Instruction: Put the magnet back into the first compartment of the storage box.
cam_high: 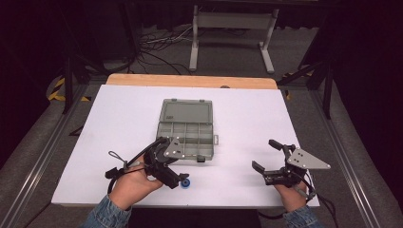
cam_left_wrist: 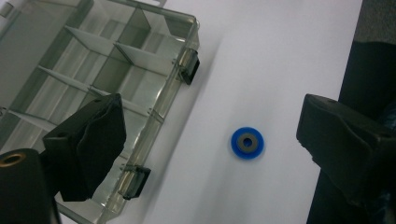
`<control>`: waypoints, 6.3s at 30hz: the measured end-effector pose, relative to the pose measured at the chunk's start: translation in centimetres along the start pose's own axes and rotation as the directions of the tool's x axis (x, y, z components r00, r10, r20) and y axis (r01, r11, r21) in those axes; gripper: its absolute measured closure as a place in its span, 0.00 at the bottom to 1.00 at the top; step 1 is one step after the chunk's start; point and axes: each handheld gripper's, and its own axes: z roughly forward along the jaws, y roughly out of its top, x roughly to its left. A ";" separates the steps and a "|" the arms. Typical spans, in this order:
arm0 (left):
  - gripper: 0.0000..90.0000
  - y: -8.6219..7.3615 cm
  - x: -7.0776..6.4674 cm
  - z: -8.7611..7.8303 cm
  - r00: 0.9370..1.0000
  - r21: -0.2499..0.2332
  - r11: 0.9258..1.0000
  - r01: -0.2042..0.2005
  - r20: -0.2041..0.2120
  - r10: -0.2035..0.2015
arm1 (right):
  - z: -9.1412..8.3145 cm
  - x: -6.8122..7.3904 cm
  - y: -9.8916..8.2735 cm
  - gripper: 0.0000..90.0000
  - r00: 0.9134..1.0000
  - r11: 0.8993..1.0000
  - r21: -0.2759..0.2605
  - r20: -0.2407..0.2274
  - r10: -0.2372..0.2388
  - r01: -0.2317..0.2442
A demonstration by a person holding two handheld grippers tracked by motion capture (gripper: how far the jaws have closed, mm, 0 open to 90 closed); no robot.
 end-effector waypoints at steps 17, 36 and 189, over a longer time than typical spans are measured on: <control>0.15 -0.3 -0.2 1.9 0.995 0.055 0.998 0.014 0.101 -0.019 | 0.1 0.0 -0.1 0.04 1.000 1.000 0.006 -0.006 0.000 0.000; 0.20 -0.9 -0.8 5.0 0.984 0.155 0.988 -0.015 0.179 -0.013 | 0.1 0.0 -0.1 0.04 1.000 1.000 0.010 -0.006 -0.001 0.001; 0.69 0.0 14.9 2.2 0.934 0.085 0.934 0.346 -0.125 -0.335 | 0.5 -0.3 -0.5 0.04 0.999 0.999 0.036 -0.035 0.016 -0.014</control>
